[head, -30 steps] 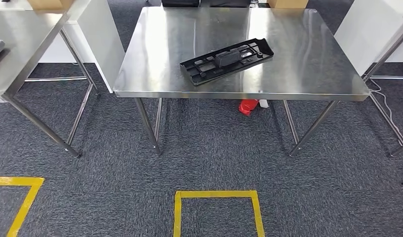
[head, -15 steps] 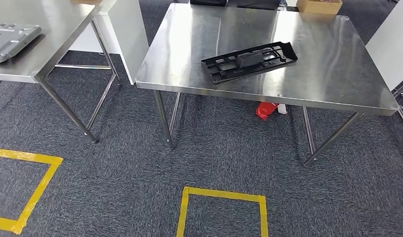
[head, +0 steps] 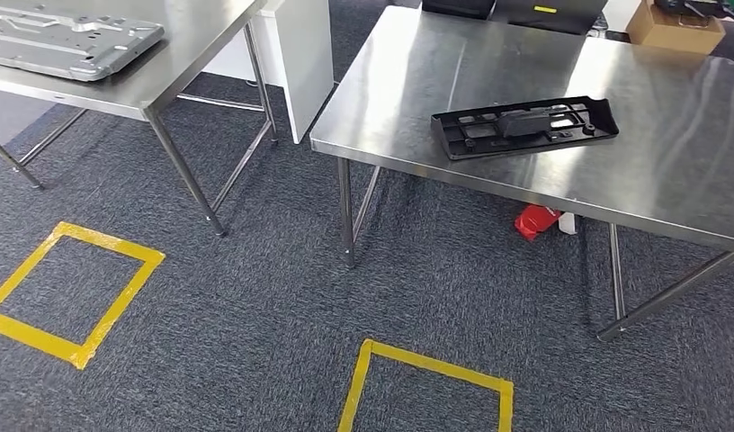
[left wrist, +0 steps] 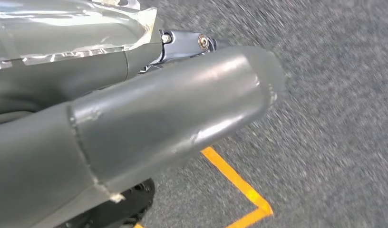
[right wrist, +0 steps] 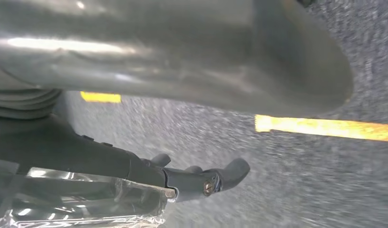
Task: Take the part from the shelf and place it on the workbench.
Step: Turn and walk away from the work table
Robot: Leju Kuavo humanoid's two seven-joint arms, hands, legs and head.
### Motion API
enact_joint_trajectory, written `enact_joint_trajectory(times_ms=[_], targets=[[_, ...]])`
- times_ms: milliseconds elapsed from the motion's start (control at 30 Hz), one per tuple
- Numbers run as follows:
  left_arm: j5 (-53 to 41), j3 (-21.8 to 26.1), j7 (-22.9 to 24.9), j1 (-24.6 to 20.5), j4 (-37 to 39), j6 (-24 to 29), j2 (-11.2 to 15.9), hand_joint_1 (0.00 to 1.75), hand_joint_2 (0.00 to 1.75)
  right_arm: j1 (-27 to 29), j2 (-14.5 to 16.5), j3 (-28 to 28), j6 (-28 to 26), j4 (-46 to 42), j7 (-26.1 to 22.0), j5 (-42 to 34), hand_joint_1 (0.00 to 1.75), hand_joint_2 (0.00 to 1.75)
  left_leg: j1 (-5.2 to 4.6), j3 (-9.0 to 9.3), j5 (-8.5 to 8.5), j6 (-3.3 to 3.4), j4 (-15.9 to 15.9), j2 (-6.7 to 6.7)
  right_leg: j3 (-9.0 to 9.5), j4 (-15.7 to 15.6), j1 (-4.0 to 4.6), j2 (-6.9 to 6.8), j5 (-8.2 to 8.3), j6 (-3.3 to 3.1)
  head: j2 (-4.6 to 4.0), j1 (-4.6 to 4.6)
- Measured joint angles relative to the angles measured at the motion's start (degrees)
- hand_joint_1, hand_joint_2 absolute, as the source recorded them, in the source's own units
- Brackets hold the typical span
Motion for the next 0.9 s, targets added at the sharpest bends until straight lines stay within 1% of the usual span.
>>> enact_joint_trajectory(times_ms=[33,67,100,133,167,200,233,267,300,333,367,400,433,467,500,533,567,600,633,667,700,733,767,800,833,867,900], targets=[[-0.1,0.0,0.3,0.1,0.0,0.4,0.1,0.00,0.00,-0.1,0.0,0.2,0.0,0.0,0.0,0.3,0.00,0.00,-0.04,-0.16,0.07,-0.34,0.1,-0.37,-0.07,-0.1,0.19,-0.18,0.05,-0.39,0.00,-0.01],[-0.3,0.0,0.6,0.3,0.0,1.1,0.1,0.00,0.00,-0.1,0.0,0.4,0.0,0.0,0.1,0.5,0.00,0.00,0.05,-0.35,0.21,-0.65,0.1,-0.76,-0.02,-0.1,0.05,-0.73,0.20,-0.79,0.00,-0.04],[-0.7,0.0,1.0,0.5,0.0,1.8,0.2,0.00,0.00,-0.1,0.0,0.6,0.0,0.0,0.1,0.7,0.00,0.00,0.15,-0.63,0.03,-0.91,0.4,-0.59,0.06,-0.1,-0.08,-1.20,0.38,-1.19,0.00,-0.05],[-1.1,0.0,1.4,0.7,0.0,2.7,0.2,0.00,0.00,-0.1,0.1,0.8,0.0,0.0,0.1,0.9,0.00,0.00,0.22,-1.20,-0.79,-1.15,1.5,0.23,0.13,-0.1,-0.27,-1.76,0.61,-1.72,0.00,-0.17],[-1.6,-0.1,1.9,0.8,0.1,3.6,0.2,0.00,0.00,-0.1,0.1,1.0,0.0,0.0,0.1,1.0,0.00,0.00,0.27,-2.25,-2.28,-1.38,3.7,1.43,0.14,-0.2,-0.43,-2.38,0.80,-2.18,0.00,-0.33],[-2.2,-0.2,2.3,0.9,0.1,4.6,0.1,0.00,0.00,0.0,0.1,1.2,0.0,0.0,0.1,1.2,0.00,0.00,0.34,-3.78,-4.37,-1.58,7.1,2.89,0.04,-0.2,-0.33,-3.02,0.88,-2.50,0.00,-0.46],[-2.9,-0.4,2.7,0.9,0.1,5.6,0.1,0.00,0.00,0.1,0.1,1.4,0.0,0.0,0.2,1.4,0.00,0.00,0.40,-5.65,-6.53,-1.82,11.2,3.92,-0.09,-0.2,-0.19,-3.70,0.90,-2.72,0.00,-0.61],[-3.7,-0.7,3.3,0.9,0.1,6.7,0.1,0.00,0.00,0.2,0.0,1.5,0.0,0.1,0.3,1.6,0.00,0.00,0.49,-7.32,-8.06,-2.04,15.0,4.42,-0.18,-0.2,-0.06,-4.43,0.89,-2.74,0.00,-0.62],[-4.7,-1.1,4.2,1.0,0.1,7.9,0.1,0.00,0.00,0.3,0.0,1.6,0.1,0.1,0.5,1.8,0.00,0.00,0.58,-8.25,-8.63,-2.20,17.2,4.68,-0.28,-0.2,0.02,-5.15,0.87,-2.74,0.00,-0.63],[-5.6,-1.6,5.1,1.1,0.2,8.9,0.0,0.00,0.00,0.3,0.0,1.8,0.2,0.1,0.7,2.1,0.00,0.00,0.69,-8.02,-8.07,-2.29,17.1,4.89,-0.39,-0.2,0.06,-5.82,0.85,-2.75,0.00,-0.64],[-6.4,-2.0,6.2,1.2,0.2,9.7,0.0,0.00,0.00,0.2,0.0,2.0,0.3,0.1,0.9,2.5,0.00,0.00,0.80,-6.44,-6.53,-2.31,14.5,5.28,-0.46,-0.2,0.07,-6.45,0.78,-2.73,0.00,-0.64],[-7.0,-2.5,7.3,1.3,0.2,10.2,0.0,0.00,0.00,0.2,0.0,2.2,0.4,0.1,1.1,2.7,0.00,0.00,0.89,-4.03,-4.72,-2.29,10.3,6.02,-0.47,-0.2,0.07,-7.00,0.71,-2.70,0.00,-0.67],[-7.6,-3.0,8.5,1.2,0.2,10.5,-0.1,0.00,0.00,0.1,-0.1,2.5,0.5,0.1,1.3,3.0,0.00,0.00,0.85,-1.62,-3.34,-2.24,6.1,7.10,-0.47,-0.1,0.25,-7.49,0.56,-2.55,0.00,-0.69],[-8.0,-3.4,9.5,1.1,0.2,10.8,-0.2,0.00,0.00,0.0,-0.1,2.7,0.6,0.1,1.4,3.3,0.00,0.00,0.77,0.12,-2.50,-2.10,2.9,7.85,-0.38,0.0,0.45,-7.92,0.38,-2.31,0.00,-0.57],[-8.3,-3.8,10.8,1.1,0.2,11.0,-0.3,0.00,0.00,0.0,-0.1,3.0,0.8,0.1,1.7,3.8,0.00,0.00,0.62,0.95,-2.31,-1.91,1.3,8.25,-0.29,0.0,0.67,-8.33,0.23,-2.02,0.00,-0.44],[-8.6,-4.2,12.2,1.0,0.3,11.4,-0.4,0.00,0.00,-0.1,-0.1,3.4,1.1,0.1,2.2,4.5,0.00,0.00,0.39,1.08,-2.41,-1.64,0.8,8.14,-0.10,0.0,0.87,-8.72,0.13,-1.68,0.00,-0.29],[-8.8,-4.4,13.8,1.1,0.3,11.9,-0.5,0.00,0.00,-0.2,-0.1,3.8,1.5,0.1,2.7,5.4,0.00,0.00,0.23,0.94,-2.32,-1.25,0.7,7.50,0.16,-0.1,0.95,-9.16,0.12,-1.35,0.00,-0.15],[-9.0,-4.7,15.6,1.2,0.4,12.5,-0.6,0.00,0.00,-0.2,-0.1,4.4,2.0,0.1,3.4,6.5,0.00,0.00,0.24,0.97,-2.09,-0.77,0.5,7.04,0.23,0.0,0.92,-9.29,-0.02,-1.03,0.00,-0.19],[-9.2,-4.9,17.3,1.2,0.4,13.1,-0.8,0.00,0.00,-0.2,-0.1,5.1,2.5,0.1,4.1,7.5,0.00,0.00,0.29,0.99,-1.78,-0.25,0.3,6.56,0.06,0.7,0.86,-8.62,-0.56,-0.85,0.00,-0.11],[-9.4,-5.1,18.9,1.3,0.4,13.7,-0.9,0.00,0.00,-0.2,-0.1,5.8,2.9,0.1,4.7,8.5,0.00,0.00,0.41,0.98,-1.43,0.22,0.0,6.06,-0.70,2.5,0.77,-7.43,-1.67,-0.82,0.00,0.00],[-9.7,-5.3,20.4,1.3,0.5,14.4,-1.1,0.00,0.00,-0.1,-0.1,6.5,3.6,0.1,5.4,9.4,0.00,0.00,0.53,0.93,-1.17,0.57,-0.2,5.52,-2.16,5.6,0.58,-5.88,-3.36,-0.97,0.00,0.13],[-10.3,-5.5,22.0,1.2,0.5,15.1,-1.3,0.00,0.00,0.0,-0.1,7.2,4.5,0.2,6.0,10.5,0.00,0.00,0.47,0.74,-1.06,0.75,-0.2,4.89,-3.94,9.5,0.46,-4.50,-5.21,-1.18,0.00,0.30],[-11.0,-5.8,23.5,1.3,0.5,15.9,-1.4,0.00,0.00,0.2,-0.2,7.9,5.8,0.2,6.6,11.7,0.00,0.00,0.42,0.59,-1.00,0.83,-0.2,4.19,-5.83,13.5,0.37,-3.73,-6.74,-1.23,0.00,0.36],[-11.9,-6.3,24.8,1.3,0.5,16.8,-1.7,0.00,0.00,0.3,-0.3,8.9,7.4,0.2,7.2,13.0,0.00,0.00,0.37,0.51,-0.97,0.86,-0.2,3.42,-7.17,16.3,0.32,-3.39,-7.53,-1.06,0.00,0.36],[-12.9,-6.9,25.8,1.4,0.5,17.6,-1.9,0.00,0.00,0.4,-0.5,9.8,9.1,0.3,7.7,14.3,0.00,0.00,0.33,0.51,-0.95,0.87,-0.1,2.67,-7.47,16.9,0.32,-3.24,-7.31,-0.69,0.00,0.37],[-13.8,-7.4,26.4,1.5,0.5,18.2,-2.2,0.00,0.00,0.5,-0.7,10.8,10.6,0.3,8.2,15.4,0.00,0.00,0.31,0.56,-0.93,0.85,-0.1,1.91,-6.67,15.1,0.29,-3.09,-6.13,-0.18,0.00,0.38],[-14.7,-8.0,26.8,1.6,0.5,18.7,-2.5,0.00,0.00,0.6,-1.0,11.8,11.7,0.3,8.7,16.4,0.00,0.00,0.30,0.63,-0.92,0.80,-0.1,1.18,-4.99,11.4,0.19,-2.72,-4.33,0.34,0.00,0.38]])
